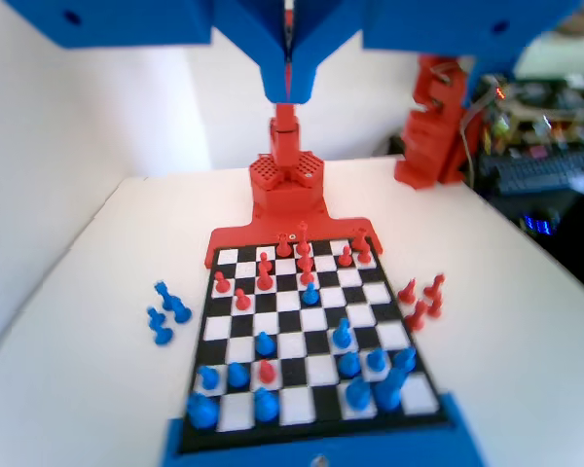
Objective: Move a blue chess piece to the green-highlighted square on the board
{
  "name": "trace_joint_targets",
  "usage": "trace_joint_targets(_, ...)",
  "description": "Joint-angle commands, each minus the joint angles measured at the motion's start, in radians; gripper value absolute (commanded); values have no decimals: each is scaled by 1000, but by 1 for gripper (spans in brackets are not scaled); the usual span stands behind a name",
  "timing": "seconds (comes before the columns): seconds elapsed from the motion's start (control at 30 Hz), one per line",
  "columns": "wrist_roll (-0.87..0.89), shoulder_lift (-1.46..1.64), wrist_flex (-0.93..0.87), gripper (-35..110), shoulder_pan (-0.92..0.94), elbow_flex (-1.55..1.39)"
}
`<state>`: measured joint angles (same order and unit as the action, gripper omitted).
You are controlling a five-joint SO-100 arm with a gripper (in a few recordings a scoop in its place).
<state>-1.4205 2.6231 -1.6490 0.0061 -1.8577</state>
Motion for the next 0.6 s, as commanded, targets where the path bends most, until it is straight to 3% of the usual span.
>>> trace_joint_targets(0.0,202,-133,-12,1,14,123)
trace_joint_targets(0.27,514,-383,-52,1,44,124)
trace_joint_targets(0.57,597,-465,164,1,52,-190)
